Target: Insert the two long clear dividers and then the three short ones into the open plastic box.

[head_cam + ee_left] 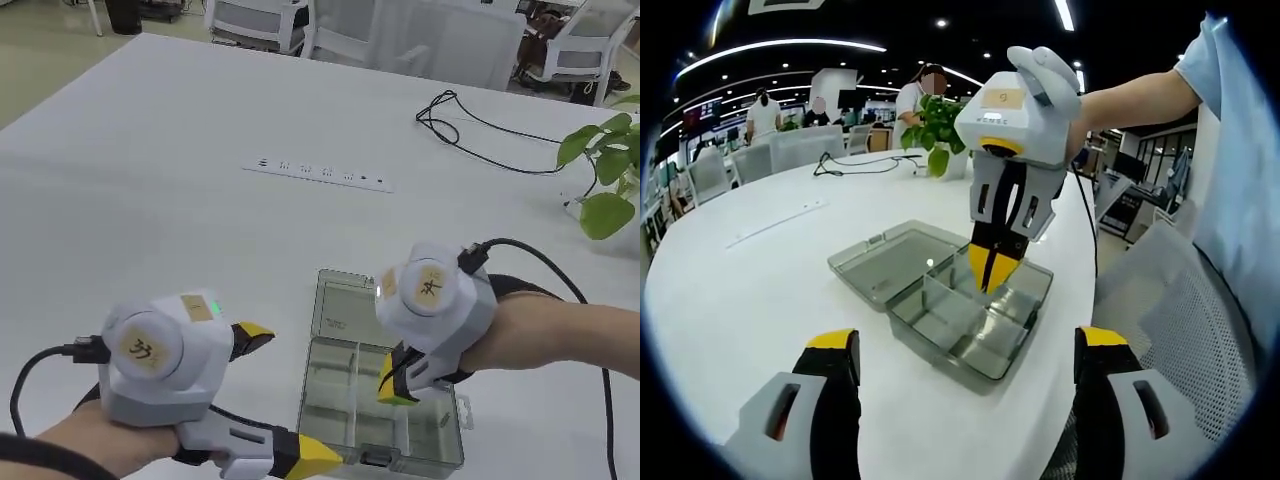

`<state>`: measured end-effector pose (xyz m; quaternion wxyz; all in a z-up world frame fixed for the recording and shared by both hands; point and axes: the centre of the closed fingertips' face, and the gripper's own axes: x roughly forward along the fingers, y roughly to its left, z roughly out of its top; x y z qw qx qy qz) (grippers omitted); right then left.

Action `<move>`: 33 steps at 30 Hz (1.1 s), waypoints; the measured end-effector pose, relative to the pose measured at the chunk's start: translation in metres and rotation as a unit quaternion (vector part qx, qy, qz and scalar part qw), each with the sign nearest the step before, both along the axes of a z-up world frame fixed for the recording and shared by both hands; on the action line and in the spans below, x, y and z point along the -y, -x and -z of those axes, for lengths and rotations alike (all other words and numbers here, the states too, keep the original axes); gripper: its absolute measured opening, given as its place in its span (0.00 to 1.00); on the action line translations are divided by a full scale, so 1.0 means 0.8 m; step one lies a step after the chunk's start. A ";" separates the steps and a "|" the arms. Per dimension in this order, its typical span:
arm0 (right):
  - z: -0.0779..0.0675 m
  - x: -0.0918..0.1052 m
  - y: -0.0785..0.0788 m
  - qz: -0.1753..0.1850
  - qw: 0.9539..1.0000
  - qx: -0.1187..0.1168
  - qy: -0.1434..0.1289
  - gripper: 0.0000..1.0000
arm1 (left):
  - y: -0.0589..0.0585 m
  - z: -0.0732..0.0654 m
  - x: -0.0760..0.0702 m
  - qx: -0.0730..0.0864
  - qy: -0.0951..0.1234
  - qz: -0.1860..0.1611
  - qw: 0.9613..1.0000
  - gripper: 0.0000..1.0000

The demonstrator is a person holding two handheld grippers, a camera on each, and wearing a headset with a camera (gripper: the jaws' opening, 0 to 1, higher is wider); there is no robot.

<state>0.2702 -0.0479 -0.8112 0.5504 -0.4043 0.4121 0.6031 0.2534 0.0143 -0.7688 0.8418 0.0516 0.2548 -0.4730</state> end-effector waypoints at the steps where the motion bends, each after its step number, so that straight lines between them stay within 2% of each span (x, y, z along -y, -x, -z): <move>1: 0.000 0.000 0.000 -0.001 1.000 0.001 0.000 0.01 | -0.001 0.000 0.000 0.000 0.000 0.000 1.000 0.90; 15: 0.000 0.000 0.000 -0.001 1.000 0.001 -0.002 0.02 | 0.001 -0.001 0.002 0.000 0.001 0.004 1.000 0.89; 23: 0.000 0.000 0.000 -0.017 1.000 0.006 -0.002 0.03 | 0.001 -0.001 0.002 0.001 0.000 0.004 1.000 0.89; 25: 0.002 0.002 0.003 -0.020 1.000 0.005 0.002 0.06 | 0.000 -0.001 0.002 0.002 0.001 0.004 1.000 0.88; 29: 0.000 0.001 0.006 -0.016 1.000 0.004 -0.013 0.14 | 0.000 -0.003 0.002 0.002 0.001 0.005 1.000 0.88; 33: -0.004 -0.001 0.004 -0.015 0.999 0.016 -0.031 0.31 | 0.000 -0.002 0.002 0.001 -0.001 0.006 1.000 0.89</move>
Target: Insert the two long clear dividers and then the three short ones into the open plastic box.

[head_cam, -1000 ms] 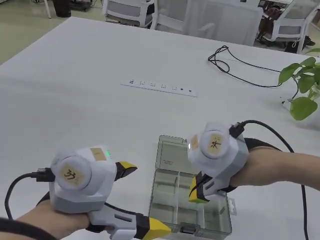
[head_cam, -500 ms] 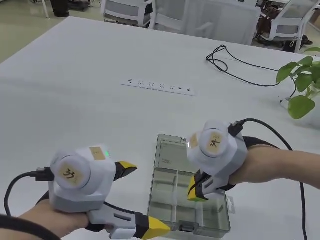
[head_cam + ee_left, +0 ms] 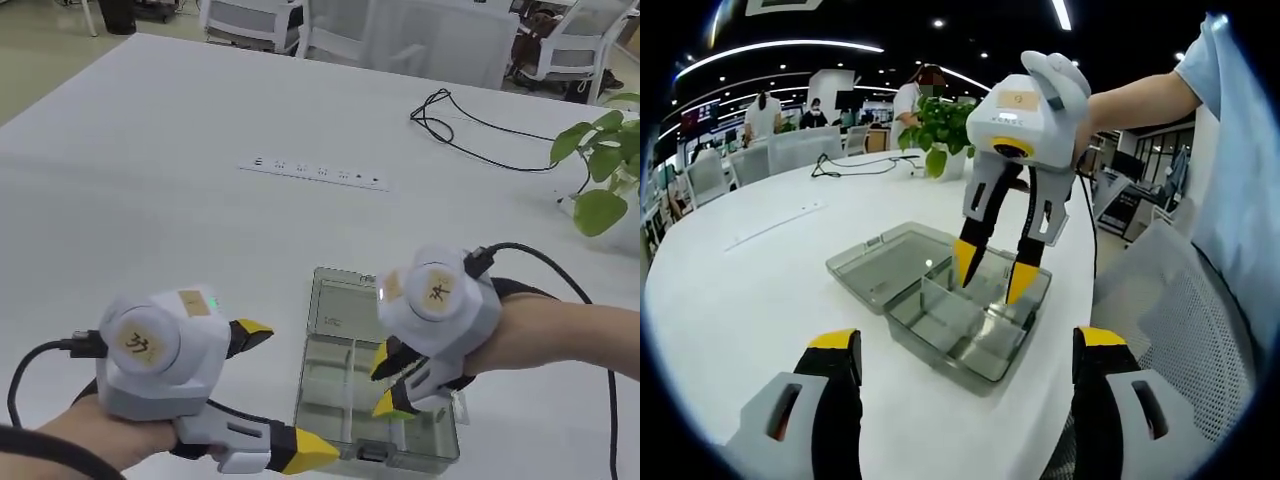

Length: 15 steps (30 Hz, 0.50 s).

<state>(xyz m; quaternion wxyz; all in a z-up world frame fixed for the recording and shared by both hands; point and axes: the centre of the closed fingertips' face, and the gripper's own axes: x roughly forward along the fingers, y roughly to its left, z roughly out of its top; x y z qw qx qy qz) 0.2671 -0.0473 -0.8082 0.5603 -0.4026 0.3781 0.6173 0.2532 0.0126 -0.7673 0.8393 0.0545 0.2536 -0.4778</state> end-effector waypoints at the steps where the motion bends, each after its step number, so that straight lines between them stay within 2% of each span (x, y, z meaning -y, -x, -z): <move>1: 0.000 0.001 0.000 0.000 1.000 0.002 -0.002 0.33 | 0.000 0.000 0.000 0.000 0.000 0.000 1.000 0.88; 3: -0.004 -0.001 -0.002 0.004 1.000 0.005 -0.018 0.39 | 0.001 0.000 0.000 -0.001 0.000 0.000 1.000 0.89; 7: -0.013 -0.009 0.001 0.027 0.998 -0.009 -0.056 0.52 | 0.001 0.001 0.000 -0.002 0.000 0.001 1.000 0.88; 12: -0.018 -0.011 0.005 0.044 0.996 -0.019 -0.081 0.67 | 0.002 0.000 0.000 -0.002 0.001 0.002 1.000 0.88; 15: -0.018 -0.011 0.010 0.045 0.995 -0.022 -0.090 0.79 | 0.002 -0.002 0.001 -0.001 0.003 0.003 1.000 0.89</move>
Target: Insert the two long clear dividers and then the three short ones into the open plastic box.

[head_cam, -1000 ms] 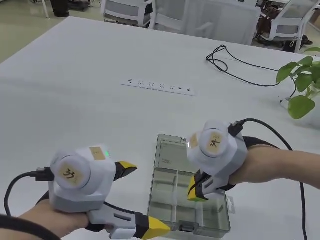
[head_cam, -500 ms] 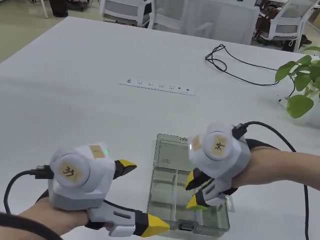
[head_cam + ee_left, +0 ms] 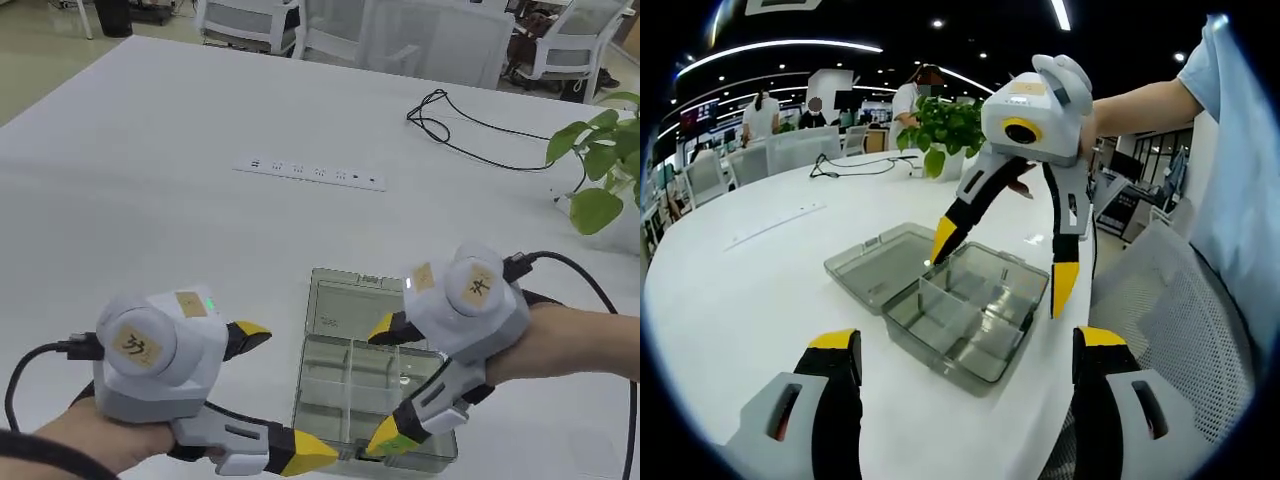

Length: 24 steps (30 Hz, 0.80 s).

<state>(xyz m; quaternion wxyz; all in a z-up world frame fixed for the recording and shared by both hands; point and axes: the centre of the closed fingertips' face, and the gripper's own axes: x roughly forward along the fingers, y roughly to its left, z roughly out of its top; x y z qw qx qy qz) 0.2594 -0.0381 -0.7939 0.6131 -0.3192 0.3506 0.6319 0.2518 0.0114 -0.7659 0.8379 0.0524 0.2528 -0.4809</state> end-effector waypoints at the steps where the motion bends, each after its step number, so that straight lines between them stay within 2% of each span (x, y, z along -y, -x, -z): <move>1: 0.000 -0.001 0.000 0.001 1.000 0.003 -0.008 0.82 | 0.000 -0.001 0.000 0.000 0.001 -0.001 1.000 0.89; 5: -0.001 -0.003 0.001 0.011 1.000 0.009 -0.022 0.96 | -0.002 -0.003 0.001 0.002 0.003 -0.002 1.000 0.90; 7: -0.004 -0.005 -0.002 0.021 0.999 0.016 -0.035 1.00 | -0.002 -0.004 0.002 0.002 0.007 -0.004 1.000 0.90; 13: -0.010 0.006 -0.009 0.047 0.997 0.023 -0.049 1.00 | -0.001 -0.005 0.006 0.001 0.010 -0.003 1.000 0.92; 15: -0.015 0.012 -0.012 0.064 0.996 0.022 -0.061 1.00 | -0.001 -0.006 0.008 0.001 0.013 -0.003 1.000 0.93; 16: -0.017 0.017 -0.015 0.081 0.994 0.019 -0.067 1.00 | -0.001 -0.006 0.008 0.001 0.013 -0.004 1.000 0.94; 18: -0.019 0.028 -0.015 0.092 0.993 0.012 -0.068 1.00 | -0.003 -0.008 0.010 0.001 0.018 -0.006 1.000 0.97; 19: -0.020 0.033 -0.017 0.099 0.993 0.014 -0.069 1.00 | -0.004 -0.010 0.012 -0.001 0.027 -0.010 1.000 0.99; 24: -0.021 0.058 -0.019 0.133 0.988 0.020 -0.079 1.00 | -0.005 -0.010 0.013 -0.001 0.026 -0.010 1.000 1.00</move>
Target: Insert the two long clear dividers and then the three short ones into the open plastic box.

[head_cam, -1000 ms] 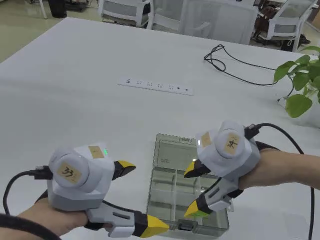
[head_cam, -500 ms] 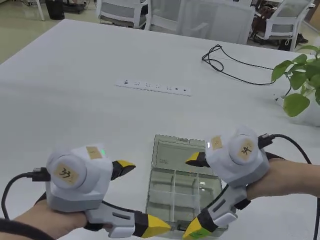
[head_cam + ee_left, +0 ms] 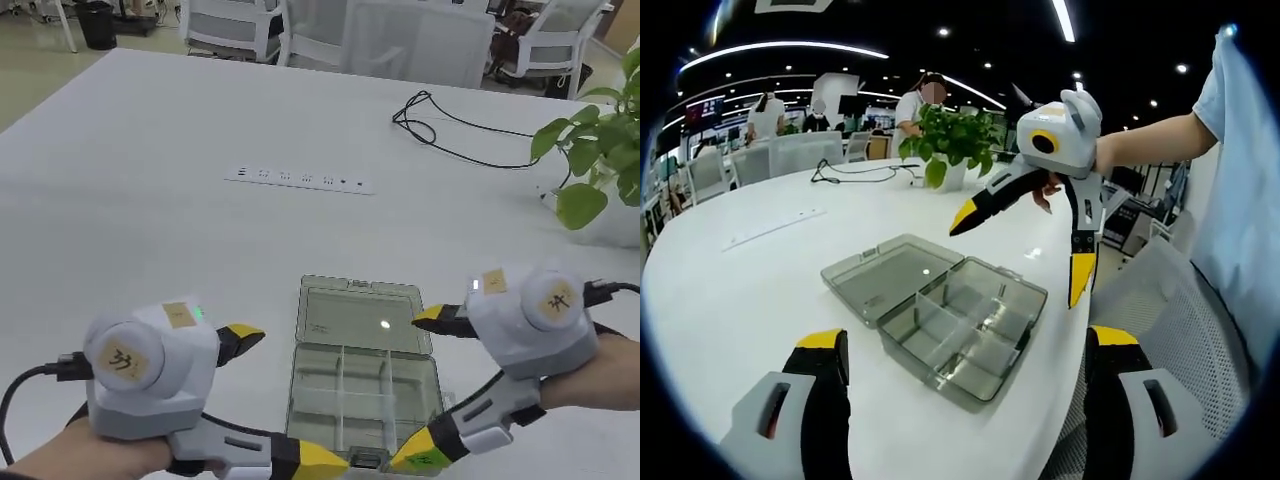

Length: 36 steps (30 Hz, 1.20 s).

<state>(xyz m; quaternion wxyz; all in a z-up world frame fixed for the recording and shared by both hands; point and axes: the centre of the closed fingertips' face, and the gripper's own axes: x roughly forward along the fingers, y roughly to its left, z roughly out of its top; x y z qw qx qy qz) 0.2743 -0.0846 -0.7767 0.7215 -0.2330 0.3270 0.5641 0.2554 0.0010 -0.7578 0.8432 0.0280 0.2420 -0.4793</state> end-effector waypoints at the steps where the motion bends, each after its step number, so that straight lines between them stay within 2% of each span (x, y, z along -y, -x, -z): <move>1: 0.000 0.005 0.001 0.004 1.000 0.000 -0.002 1.00 | 0.000 0.000 0.000 0.000 0.000 0.000 1.000 1.00; 10: 0.007 0.071 0.004 0.058 0.998 -0.003 0.013 0.99 | 0.001 0.006 -0.003 -0.003 -0.002 -0.003 1.000 1.00; 13: 0.011 0.100 0.004 0.071 0.997 -0.004 0.029 0.99 | 0.002 0.007 -0.005 -0.004 -0.003 -0.004 1.000 1.00; 18: 0.021 0.144 0.009 0.075 0.995 -0.008 0.066 0.98 | 0.003 0.007 -0.007 -0.005 -0.003 -0.006 1.000 1.00; 24: 0.029 0.179 0.011 0.068 0.992 -0.007 0.103 0.96 | 0.004 0.008 -0.008 -0.004 -0.006 -0.008 1.000 1.00; 36: 0.052 0.225 0.013 0.031 0.985 -0.013 0.172 0.86 | 0.002 0.006 -0.018 0.001 -0.013 -0.015 1.000 1.00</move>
